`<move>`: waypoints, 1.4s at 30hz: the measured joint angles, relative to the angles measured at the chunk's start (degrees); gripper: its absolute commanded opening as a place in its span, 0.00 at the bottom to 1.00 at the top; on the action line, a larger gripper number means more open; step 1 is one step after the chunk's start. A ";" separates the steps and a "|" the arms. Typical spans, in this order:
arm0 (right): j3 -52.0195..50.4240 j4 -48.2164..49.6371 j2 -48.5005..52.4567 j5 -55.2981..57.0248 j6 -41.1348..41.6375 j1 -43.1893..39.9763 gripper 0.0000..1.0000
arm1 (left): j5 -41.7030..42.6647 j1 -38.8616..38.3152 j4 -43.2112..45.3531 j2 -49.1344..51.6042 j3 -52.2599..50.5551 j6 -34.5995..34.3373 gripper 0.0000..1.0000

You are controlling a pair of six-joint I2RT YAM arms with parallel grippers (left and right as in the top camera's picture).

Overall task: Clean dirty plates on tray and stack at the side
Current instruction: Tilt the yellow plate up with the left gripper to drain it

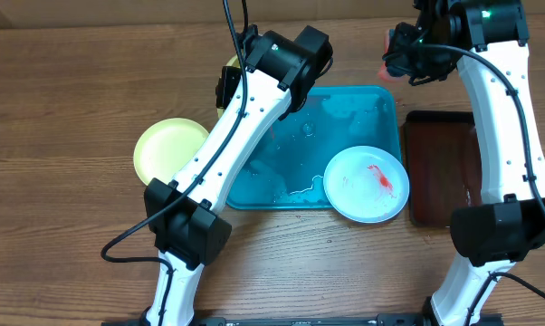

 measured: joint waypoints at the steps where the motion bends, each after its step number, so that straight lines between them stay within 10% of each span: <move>1: 0.00 0.04 0.00 0.00 -0.02 -0.04 0.04 | -0.44 0.00 -0.02 0.00 0.00 -0.98 0.04; 42: 0.00 -1.49 0.00 0.02 -0.22 -0.63 0.04 | -17.59 -9.77 -0.02 0.00 0.00 -4.31 0.04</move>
